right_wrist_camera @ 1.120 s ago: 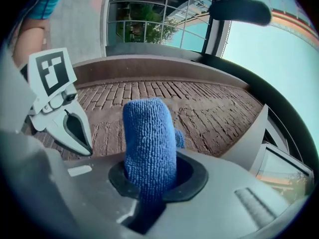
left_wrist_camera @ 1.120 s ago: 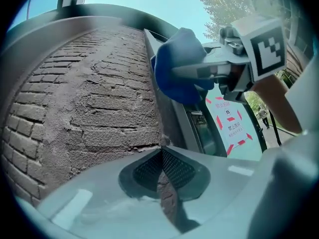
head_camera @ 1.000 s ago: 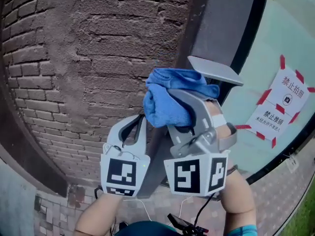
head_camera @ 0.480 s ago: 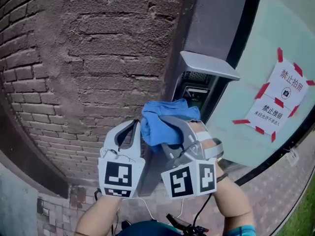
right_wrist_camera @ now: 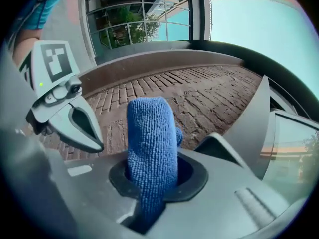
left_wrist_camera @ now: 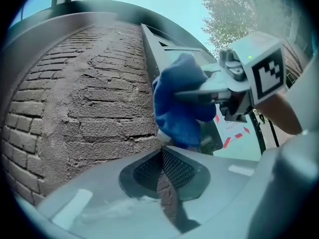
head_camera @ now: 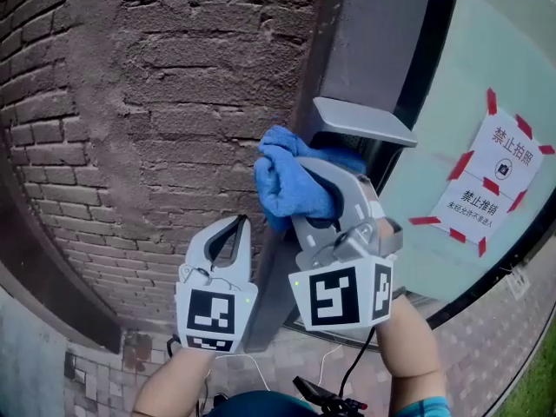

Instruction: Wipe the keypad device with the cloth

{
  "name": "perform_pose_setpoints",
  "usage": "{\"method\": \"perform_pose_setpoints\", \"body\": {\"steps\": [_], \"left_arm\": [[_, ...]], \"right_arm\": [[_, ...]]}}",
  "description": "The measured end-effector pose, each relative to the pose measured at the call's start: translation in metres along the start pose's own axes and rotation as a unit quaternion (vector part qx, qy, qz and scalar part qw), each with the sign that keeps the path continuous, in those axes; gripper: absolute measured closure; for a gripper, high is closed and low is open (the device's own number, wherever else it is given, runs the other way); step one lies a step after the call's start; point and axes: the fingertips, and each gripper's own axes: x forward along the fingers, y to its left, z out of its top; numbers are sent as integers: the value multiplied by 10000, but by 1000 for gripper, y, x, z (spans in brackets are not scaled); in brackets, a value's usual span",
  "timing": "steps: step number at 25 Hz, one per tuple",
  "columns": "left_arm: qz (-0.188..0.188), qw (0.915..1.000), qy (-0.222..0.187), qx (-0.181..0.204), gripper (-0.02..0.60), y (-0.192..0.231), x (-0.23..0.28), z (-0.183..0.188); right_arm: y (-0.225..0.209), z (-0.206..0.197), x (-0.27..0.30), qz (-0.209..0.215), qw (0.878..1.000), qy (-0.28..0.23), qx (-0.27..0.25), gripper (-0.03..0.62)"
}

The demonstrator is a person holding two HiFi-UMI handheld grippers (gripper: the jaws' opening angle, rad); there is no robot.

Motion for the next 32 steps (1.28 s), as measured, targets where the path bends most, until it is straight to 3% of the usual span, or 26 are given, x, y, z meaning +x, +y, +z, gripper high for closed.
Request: {"method": "perform_pose_setpoints", "body": {"steps": [10, 13, 18, 20, 23, 32], "left_arm": [[40, 9999, 97, -56, 577, 3, 0, -14], [12, 10000, -2, -66, 577, -1, 0, -12], [-99, 9999, -42, -66, 575, -10, 4, -10], [-143, 9999, -50, -50, 575, -14, 6, -10], [-199, 9997, -50, -140, 575, -19, 8, -7], [-180, 9996, 100, -166, 575, -19, 8, -21]], "right_arm": [[108, -51, -21, 1354, 9886, 451, 486, 548], [81, -36, -26, 1105, 9910, 193, 737, 546], [-11, 21, -32, -163, 9950, -841, 511, 545], [-32, 27, -28, -480, 9936, -921, 436, 545], [-29, 12, -14, -349, 9966, -619, 409, 545], [70, -34, -19, 619, 9968, -220, 464, 546]]}}
